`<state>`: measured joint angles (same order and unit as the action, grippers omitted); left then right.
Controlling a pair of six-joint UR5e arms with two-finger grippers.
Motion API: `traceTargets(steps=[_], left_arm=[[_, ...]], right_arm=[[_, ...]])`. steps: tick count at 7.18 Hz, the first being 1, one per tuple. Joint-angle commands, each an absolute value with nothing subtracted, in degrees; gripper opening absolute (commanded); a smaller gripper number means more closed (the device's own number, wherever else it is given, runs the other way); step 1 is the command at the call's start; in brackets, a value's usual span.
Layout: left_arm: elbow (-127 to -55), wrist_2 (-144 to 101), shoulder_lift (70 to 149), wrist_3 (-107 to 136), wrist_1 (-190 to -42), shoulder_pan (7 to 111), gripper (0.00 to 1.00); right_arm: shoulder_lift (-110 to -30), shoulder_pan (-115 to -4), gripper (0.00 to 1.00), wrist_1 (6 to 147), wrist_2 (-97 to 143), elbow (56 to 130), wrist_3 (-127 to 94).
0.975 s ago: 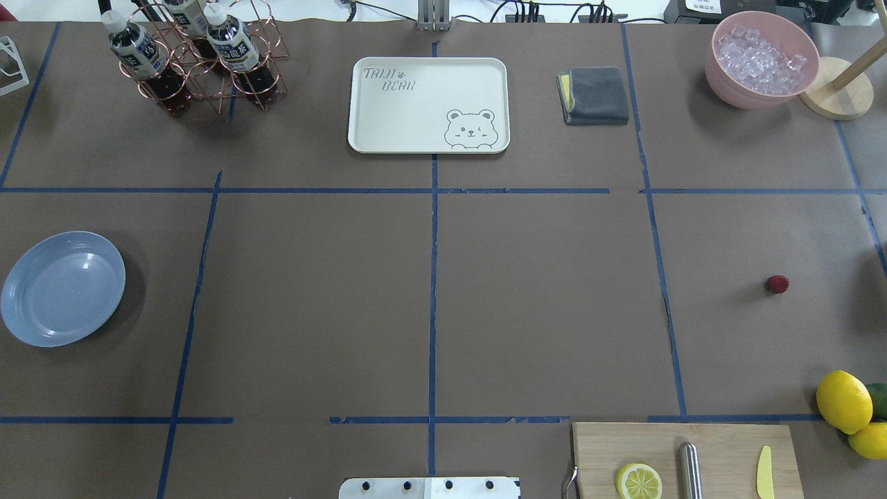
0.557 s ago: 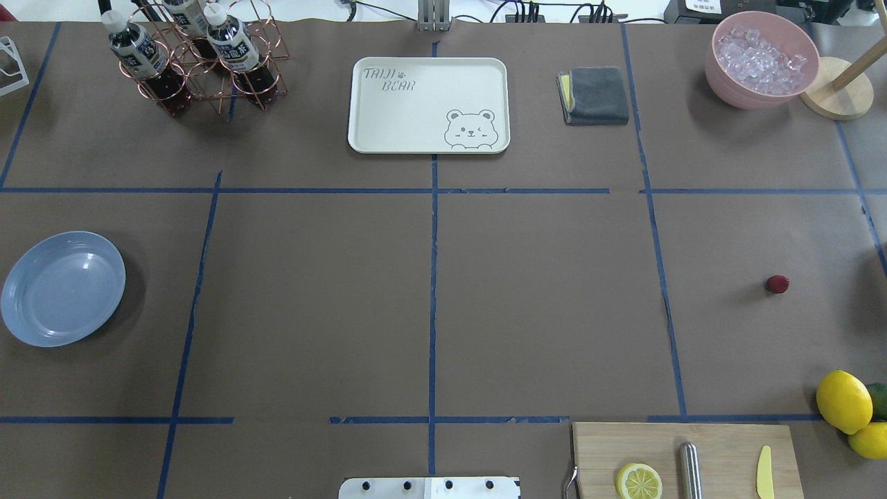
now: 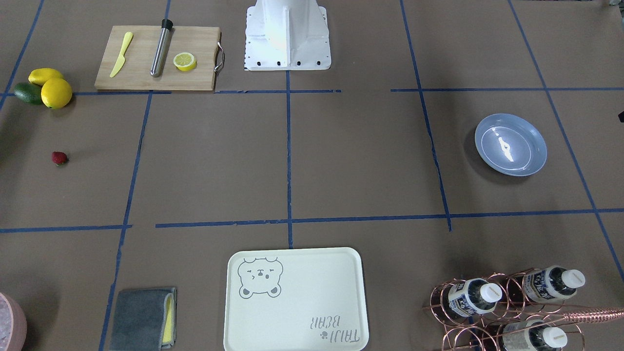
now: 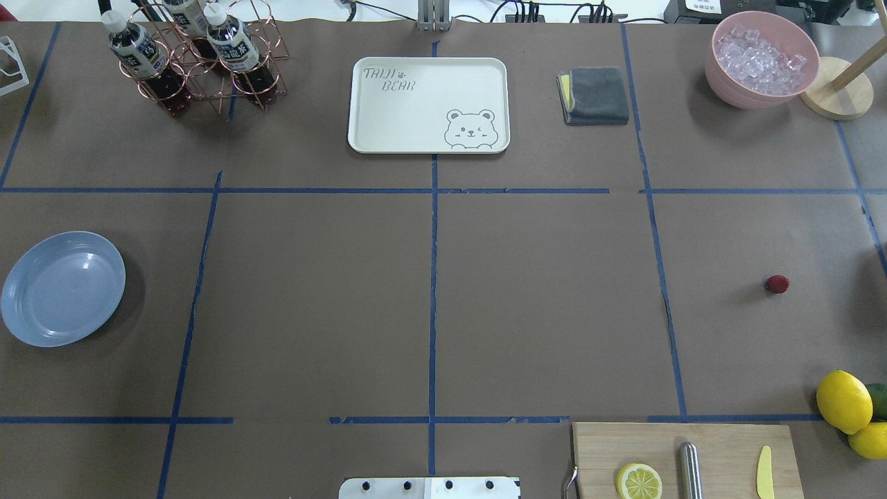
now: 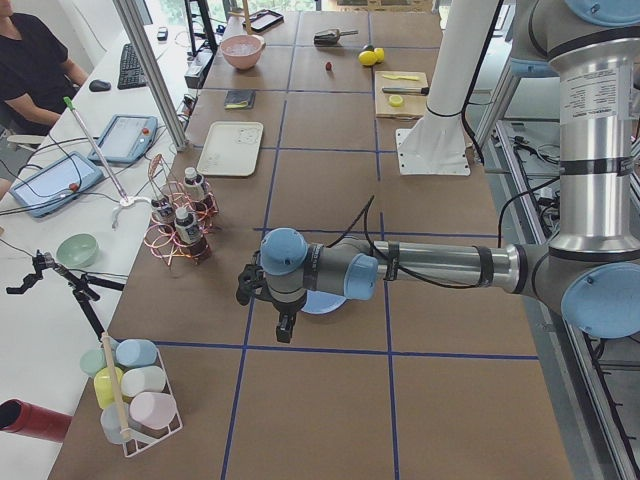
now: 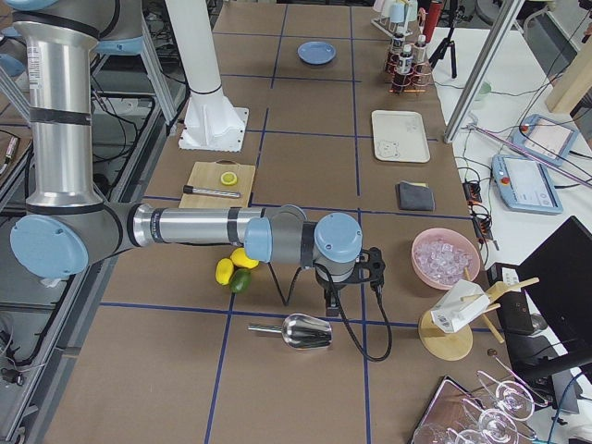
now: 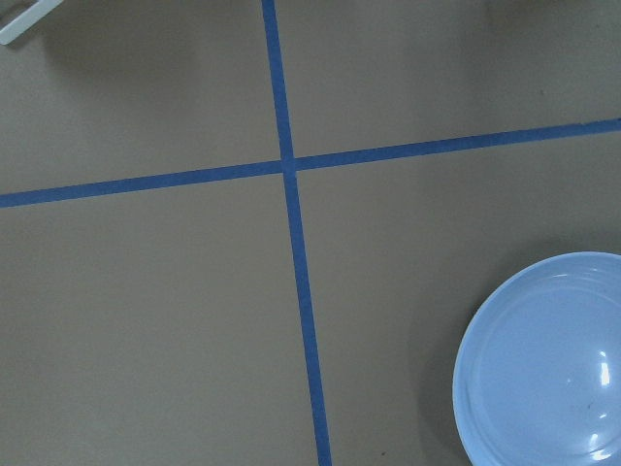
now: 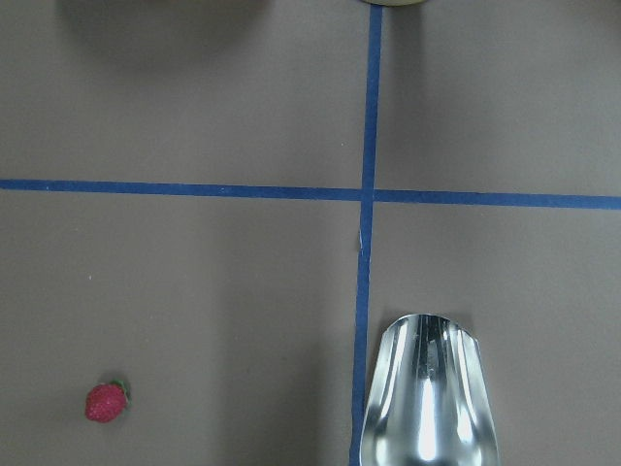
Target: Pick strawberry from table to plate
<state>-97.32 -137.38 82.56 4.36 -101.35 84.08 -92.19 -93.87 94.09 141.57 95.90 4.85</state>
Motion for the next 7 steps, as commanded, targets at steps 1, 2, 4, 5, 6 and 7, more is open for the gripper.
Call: traceTargets(steps=[1,2,4,5,6,7], left_arm=[[-96.94,-137.20,77.81,15.93,-116.46,78.43,1.00],[-95.29,-136.76,75.87,21.74,-126.20,75.18,1.00],[-87.48,-131.87,75.59,28.95,-144.24,71.65,1.00],[-87.63,-132.01,75.85,36.05,-146.66,68.85,1.00],[-87.71,-132.01,76.11,38.30,-147.73,67.34,1.00],[-87.54,-131.58,76.37,38.41,-148.79,66.89,1.00]], right_arm=[[-91.85,-93.87,1.00,94.04,141.68,96.33,4.75],[-90.71,-93.87,1.00,94.04,141.68,96.50,4.75],[-89.74,-93.87,1.00,94.13,141.68,96.50,4.83],[-89.91,-93.95,1.00,94.13,141.68,96.42,4.83],[-90.09,-93.87,1.00,94.04,141.68,96.42,4.83],[-89.91,-93.95,1.00,94.13,141.68,96.42,4.83]])
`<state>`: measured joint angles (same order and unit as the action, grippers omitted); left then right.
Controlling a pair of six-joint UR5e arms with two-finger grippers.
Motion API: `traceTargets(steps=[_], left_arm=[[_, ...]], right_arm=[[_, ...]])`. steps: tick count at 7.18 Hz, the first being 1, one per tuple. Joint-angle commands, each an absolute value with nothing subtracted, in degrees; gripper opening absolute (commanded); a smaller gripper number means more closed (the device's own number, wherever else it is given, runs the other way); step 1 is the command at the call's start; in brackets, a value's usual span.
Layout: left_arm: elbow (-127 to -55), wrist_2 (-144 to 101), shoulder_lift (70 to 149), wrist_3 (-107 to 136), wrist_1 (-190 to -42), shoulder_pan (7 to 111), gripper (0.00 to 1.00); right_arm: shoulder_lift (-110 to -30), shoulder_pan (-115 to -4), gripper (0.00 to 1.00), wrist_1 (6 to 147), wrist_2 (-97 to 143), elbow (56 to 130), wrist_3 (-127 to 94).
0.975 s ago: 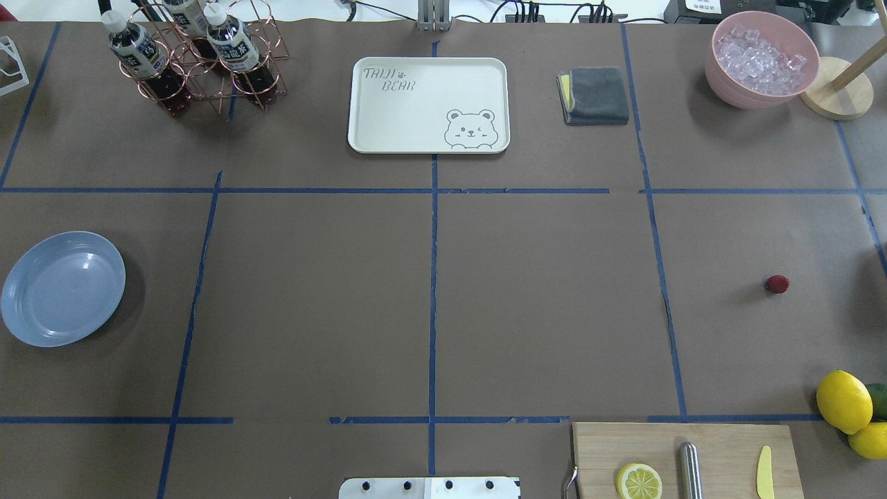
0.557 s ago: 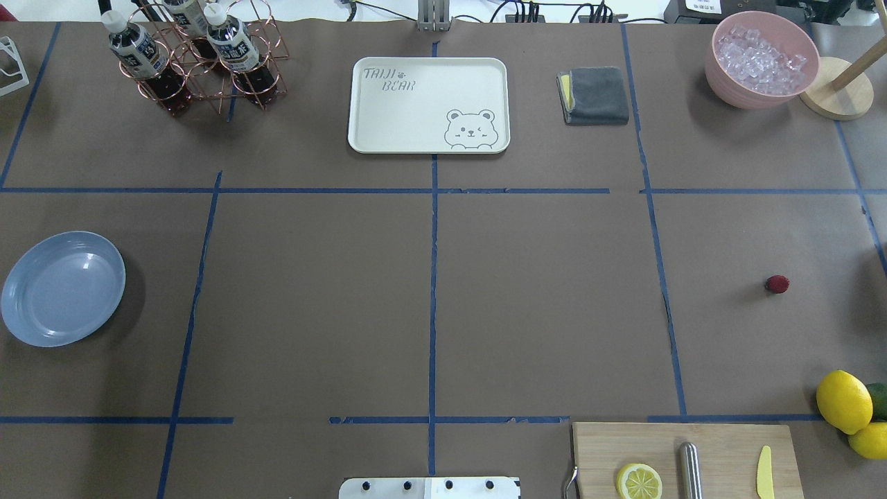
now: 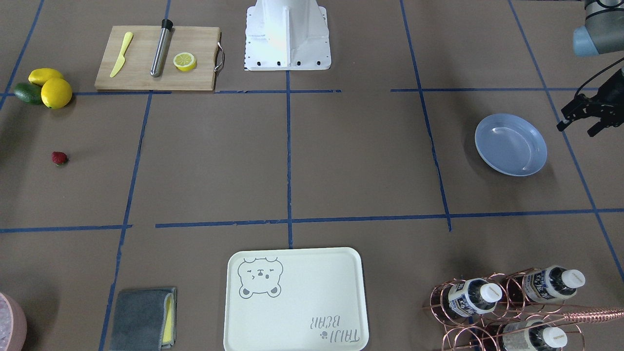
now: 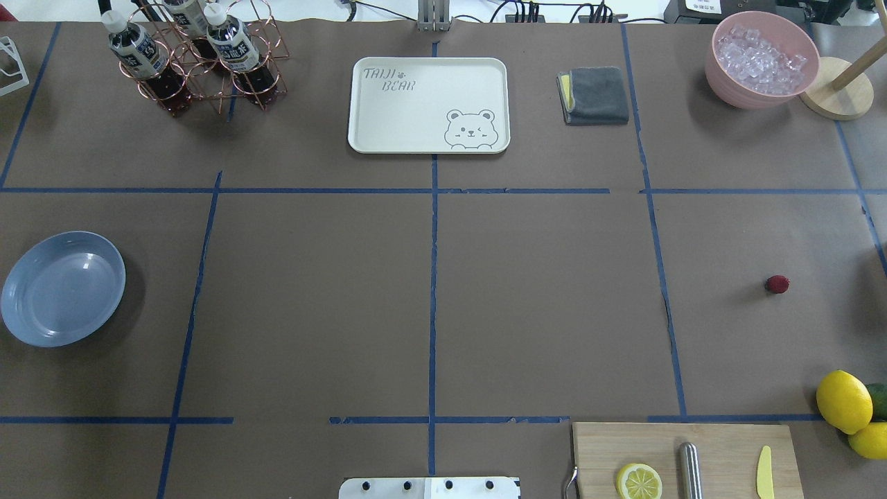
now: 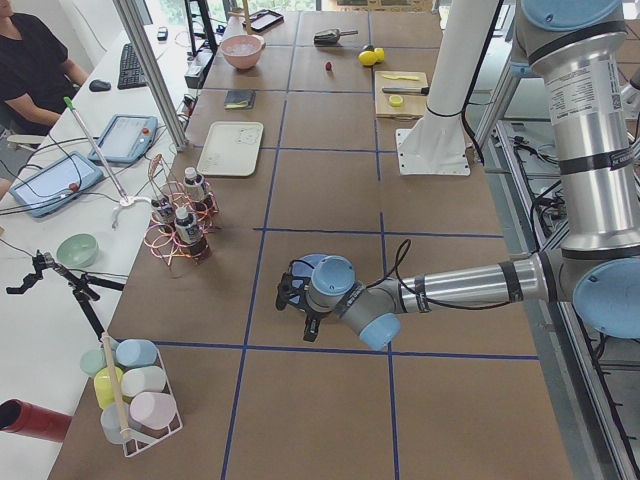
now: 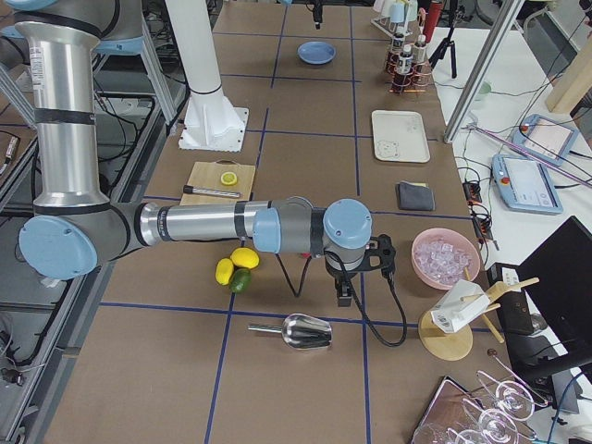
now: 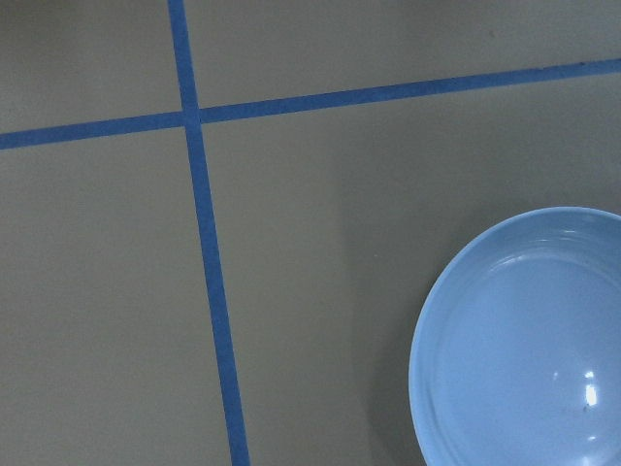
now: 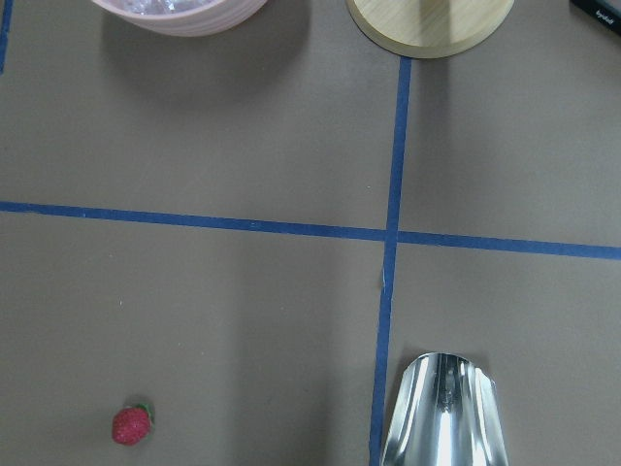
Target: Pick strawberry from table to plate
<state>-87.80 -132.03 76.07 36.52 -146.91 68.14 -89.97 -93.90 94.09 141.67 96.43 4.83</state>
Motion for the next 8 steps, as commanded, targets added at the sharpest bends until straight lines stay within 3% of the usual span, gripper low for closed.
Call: traceTargets(steps=[1,7,8], left_arm=[[-87.28,-130.27,76.46,38.32,-148.80,66.01,1.00],[-82.88,-122.88,80.07,47.44,-151.70,58.56,1.00],[-82.88,-122.87,80.07,48.33,-151.61,57.23,0.93]], right_arm=[[-89.91,-93.96,1.00,94.13,141.77,96.42,4.75],[-88.77,-93.87,1.00,94.13,141.94,96.42,2.48],[-88.77,-93.87,1.00,94.13,141.94,96.50,1.16]])
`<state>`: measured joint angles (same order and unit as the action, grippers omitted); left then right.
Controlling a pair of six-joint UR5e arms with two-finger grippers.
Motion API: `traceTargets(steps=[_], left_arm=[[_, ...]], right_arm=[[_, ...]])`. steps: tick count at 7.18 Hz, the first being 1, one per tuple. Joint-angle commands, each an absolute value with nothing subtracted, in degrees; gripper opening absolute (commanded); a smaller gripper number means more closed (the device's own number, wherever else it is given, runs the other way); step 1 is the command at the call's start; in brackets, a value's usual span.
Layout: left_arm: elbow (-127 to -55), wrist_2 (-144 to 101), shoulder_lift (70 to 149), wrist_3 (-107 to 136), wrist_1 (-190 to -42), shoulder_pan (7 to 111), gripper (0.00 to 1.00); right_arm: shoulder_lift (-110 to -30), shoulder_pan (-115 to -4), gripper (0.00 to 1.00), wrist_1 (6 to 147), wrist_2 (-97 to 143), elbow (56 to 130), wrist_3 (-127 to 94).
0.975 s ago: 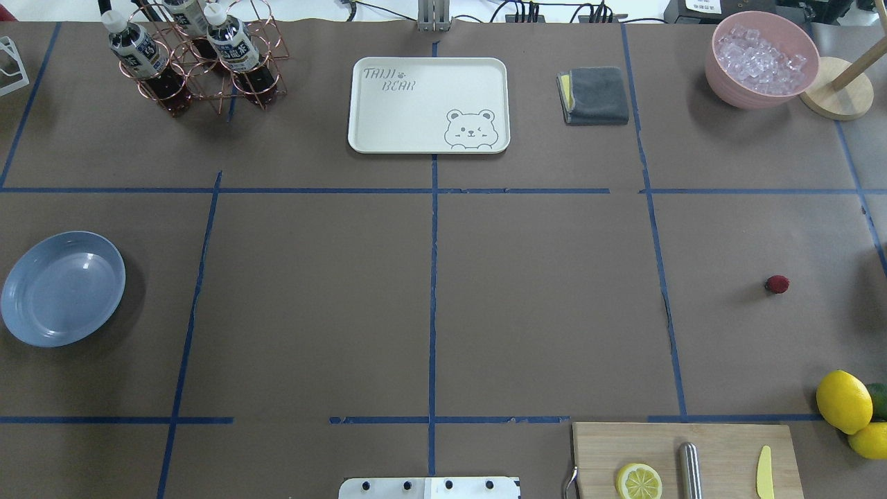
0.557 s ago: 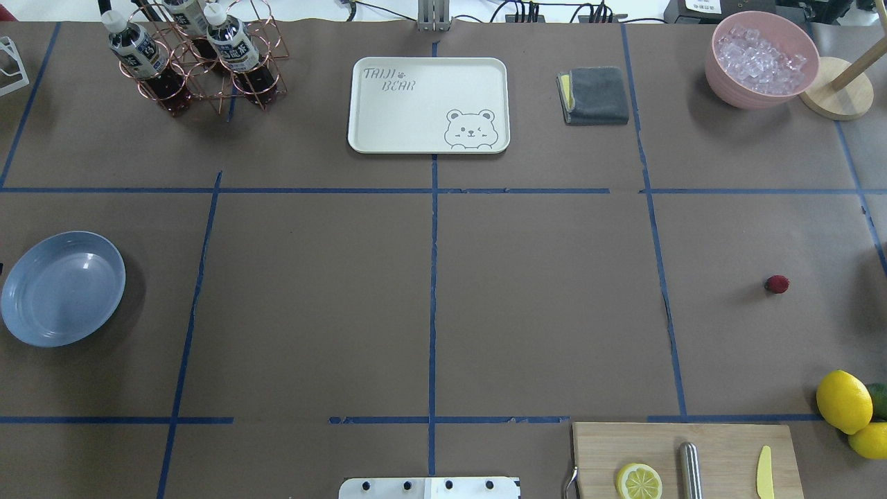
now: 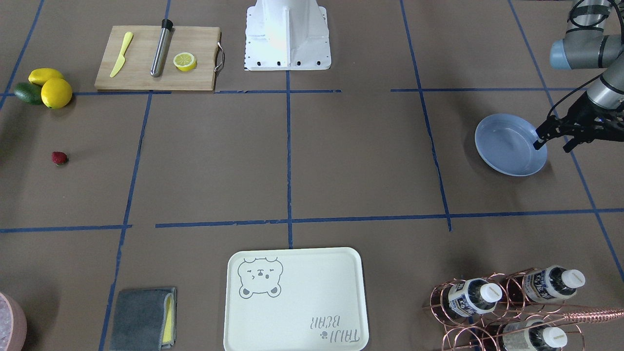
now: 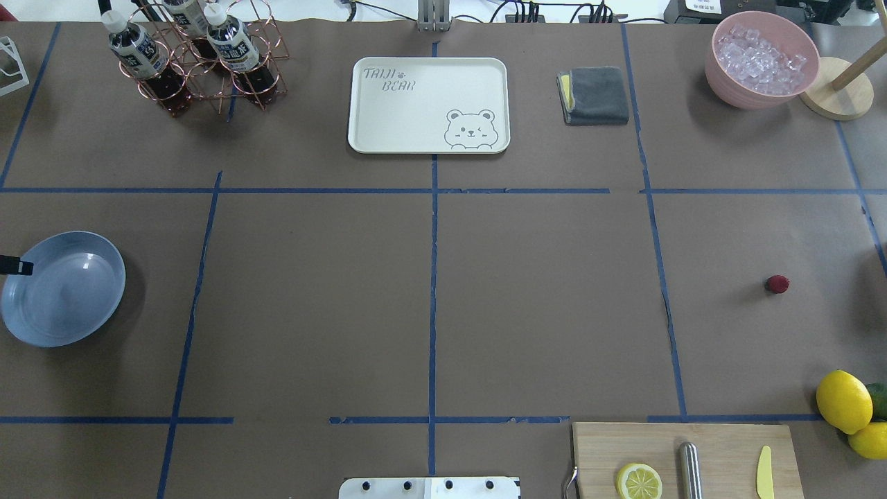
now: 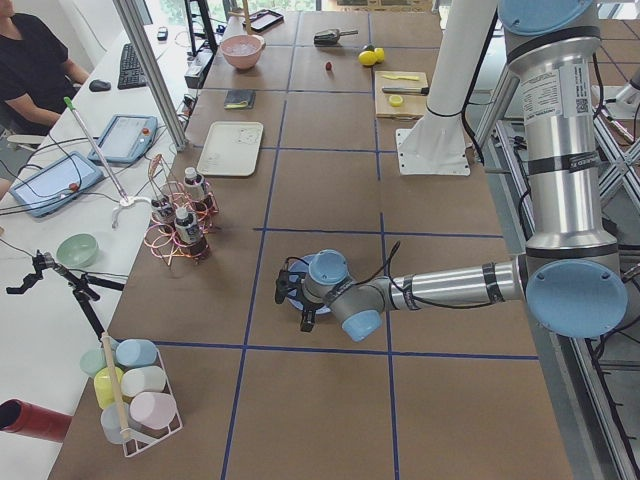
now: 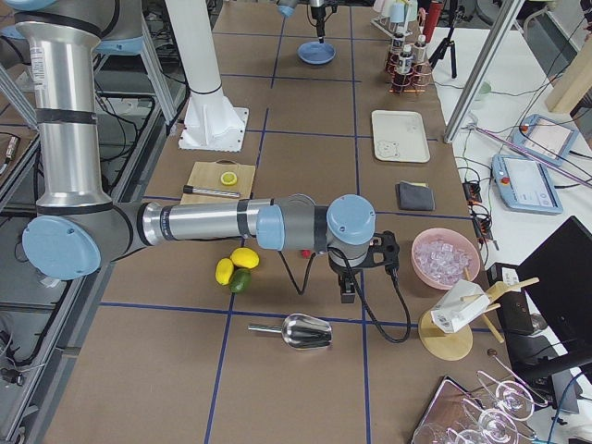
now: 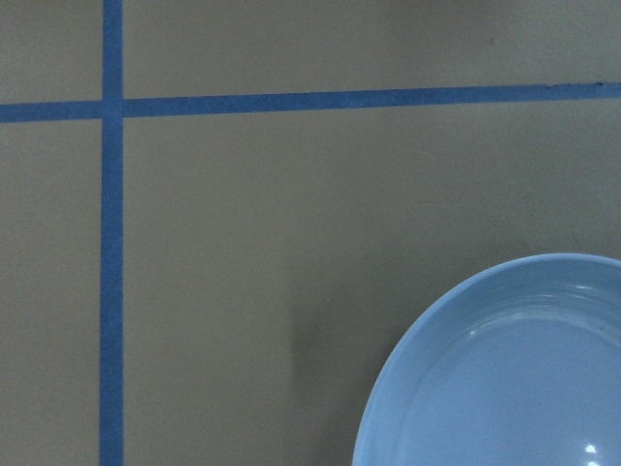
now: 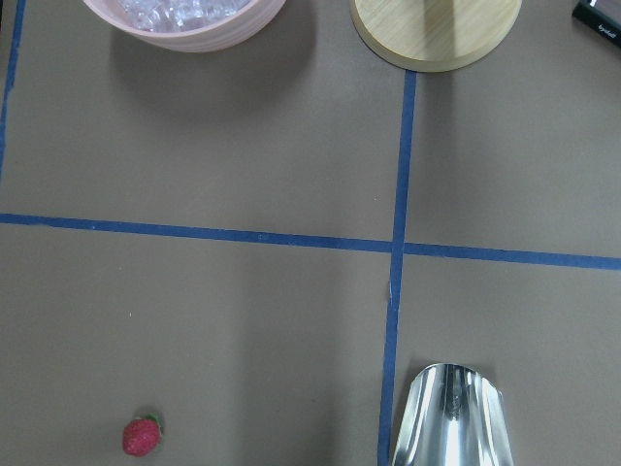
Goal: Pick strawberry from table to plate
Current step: 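Grasp the rim of the light-blue plate with the left gripper and lift it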
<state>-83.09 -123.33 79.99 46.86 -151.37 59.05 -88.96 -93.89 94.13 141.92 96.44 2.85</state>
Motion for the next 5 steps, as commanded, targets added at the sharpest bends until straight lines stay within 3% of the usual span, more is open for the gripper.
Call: traceTargets(steps=[1,3,4,5], left_arm=[[-82.88,-122.87,80.07,48.95,-151.79,57.13,0.77],[-82.97,-122.87,79.54,48.34,-151.96,57.13,0.40],[-83.06,-122.87,79.19,48.34,-151.96,57.22,0.13],[-83.23,-122.87,78.58,48.25,-151.96,57.30,0.00]], right_arm=[[-88.77,-93.95,1.00,94.13,141.94,96.50,1.14],[-88.86,-93.87,1.00,94.13,141.94,96.94,1.06],[-88.86,-93.95,1.00,94.22,142.03,97.38,0.88],[-88.86,-93.96,1.00,94.13,142.12,97.99,-0.25]])
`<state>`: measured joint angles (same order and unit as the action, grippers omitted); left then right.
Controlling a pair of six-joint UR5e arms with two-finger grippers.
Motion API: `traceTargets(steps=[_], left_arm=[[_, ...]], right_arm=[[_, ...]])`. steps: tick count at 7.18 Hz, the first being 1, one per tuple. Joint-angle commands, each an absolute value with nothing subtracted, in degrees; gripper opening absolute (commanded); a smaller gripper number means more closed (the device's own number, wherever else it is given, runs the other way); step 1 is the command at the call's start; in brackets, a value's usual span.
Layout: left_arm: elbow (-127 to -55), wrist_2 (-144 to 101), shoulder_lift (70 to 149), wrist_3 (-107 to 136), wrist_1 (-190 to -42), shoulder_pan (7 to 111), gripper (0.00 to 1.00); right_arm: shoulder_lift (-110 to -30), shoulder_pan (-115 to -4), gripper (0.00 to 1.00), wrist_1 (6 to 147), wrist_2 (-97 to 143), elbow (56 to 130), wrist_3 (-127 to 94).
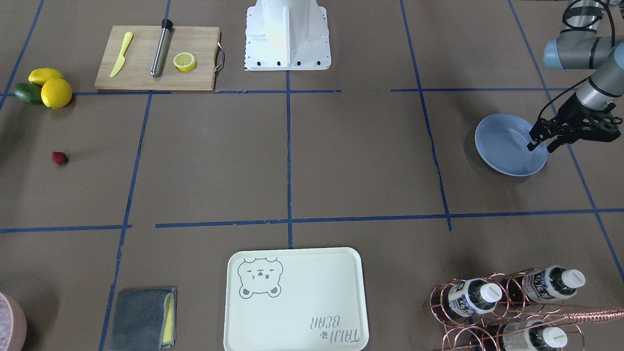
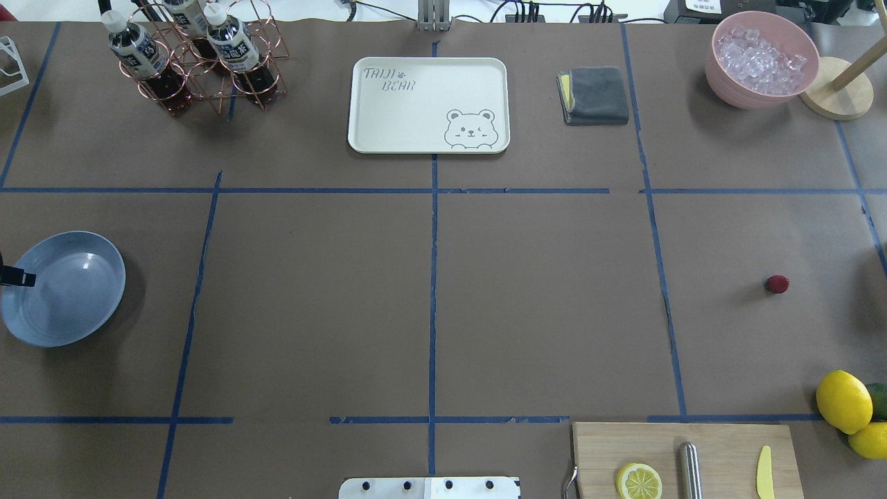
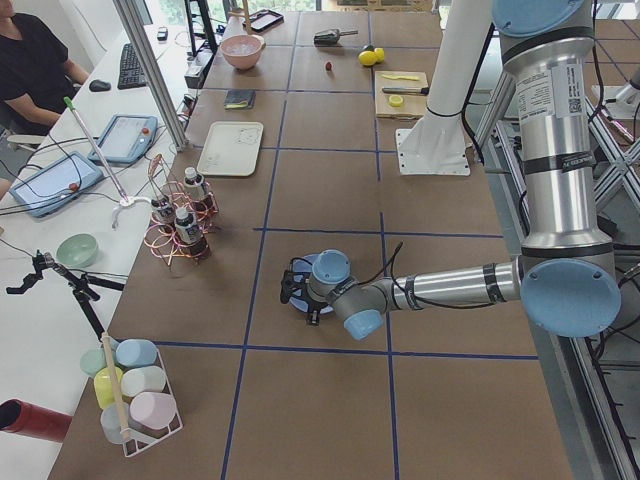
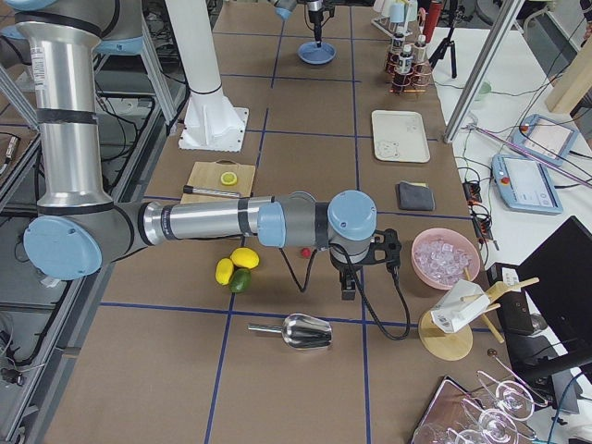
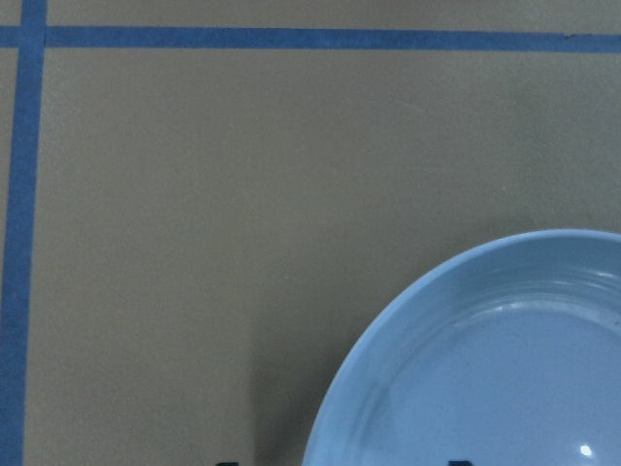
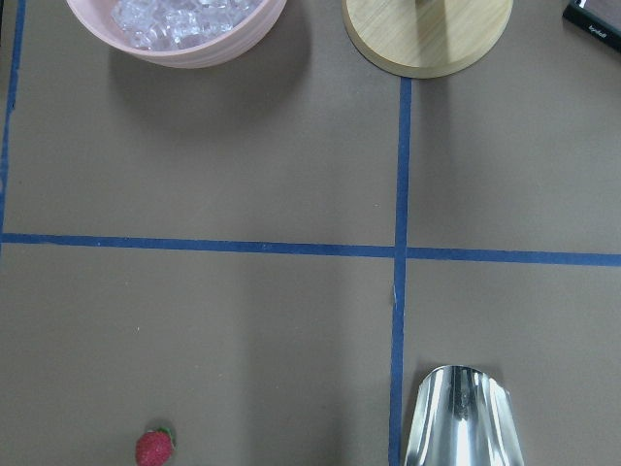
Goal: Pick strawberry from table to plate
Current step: 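Grasp the rim of the light-blue plate with the left gripper and lift it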
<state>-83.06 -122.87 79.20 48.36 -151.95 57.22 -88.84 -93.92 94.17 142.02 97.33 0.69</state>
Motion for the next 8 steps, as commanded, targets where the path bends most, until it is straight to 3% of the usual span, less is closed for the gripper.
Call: traceTargets(steps=[1,4,6,8], left_arm=[[-85.06,-123.48,77.36,48.34,-151.96,57.39,0.00],[-92.44,-136.36,77.07,49.04,-144.61,61.58,0.00],[-96.40,-135.80,85.03,56.19,-135.13,63.11,0.00],[-97.29,-135.62,92.95,69.90,-135.00,62.06,0.00]], right_arm=[[-88.94,-93.78,1.00,94.04,141.86,97.91,-0.35],[-90.08,-93.43,1.00,91.25,141.59,97.48,-0.26],[-90.35,-91.50,1.00,90.27,141.07,96.86,-0.70],[-90.35,-85.90,1.00,82.85,139.32,96.94,-13.90]])
